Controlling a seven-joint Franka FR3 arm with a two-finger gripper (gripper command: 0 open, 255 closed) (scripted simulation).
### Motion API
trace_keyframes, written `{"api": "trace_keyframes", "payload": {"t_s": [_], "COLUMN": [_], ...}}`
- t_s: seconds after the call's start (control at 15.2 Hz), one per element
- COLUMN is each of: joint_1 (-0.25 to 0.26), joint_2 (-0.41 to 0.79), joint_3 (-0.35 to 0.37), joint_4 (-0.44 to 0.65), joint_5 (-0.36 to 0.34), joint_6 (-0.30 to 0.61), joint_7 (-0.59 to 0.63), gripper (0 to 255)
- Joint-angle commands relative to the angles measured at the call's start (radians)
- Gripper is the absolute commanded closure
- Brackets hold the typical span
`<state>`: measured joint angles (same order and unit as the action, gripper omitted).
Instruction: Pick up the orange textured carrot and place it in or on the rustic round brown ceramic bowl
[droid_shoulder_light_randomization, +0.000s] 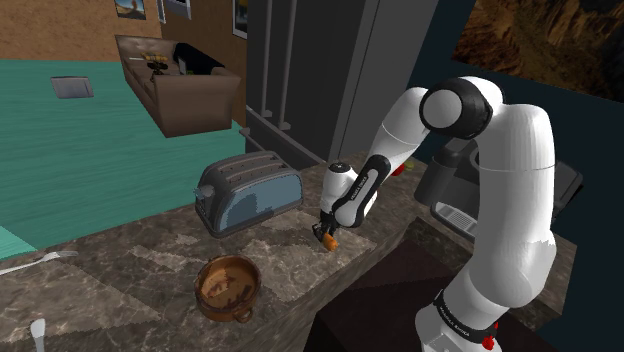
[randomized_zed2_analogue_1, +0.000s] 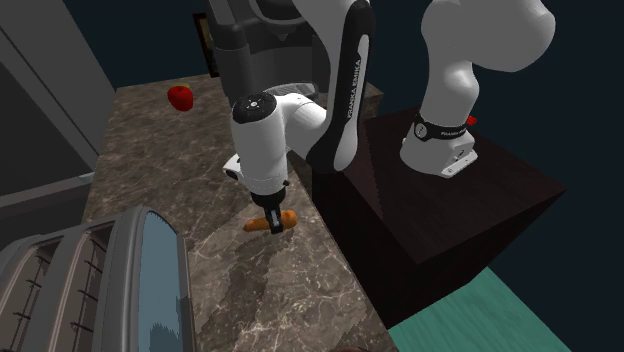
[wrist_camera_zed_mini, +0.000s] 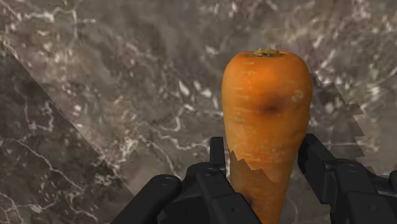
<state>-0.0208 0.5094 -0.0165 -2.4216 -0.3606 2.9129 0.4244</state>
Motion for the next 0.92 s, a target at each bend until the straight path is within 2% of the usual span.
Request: {"api": "trace_keyframes", "payload": {"t_s": [0.0,0.86], "joint_1": [0.0,-0.058], "joint_2": [0.0,-0.203], "joint_3": [0.0,0.073], "joint_4": [0.0,-0.057], "joint_5": [0.0,0.071], "joint_6": [0.0,-0.147], "joint_7": [0.0,-0.071], "gripper": [255,255]}}
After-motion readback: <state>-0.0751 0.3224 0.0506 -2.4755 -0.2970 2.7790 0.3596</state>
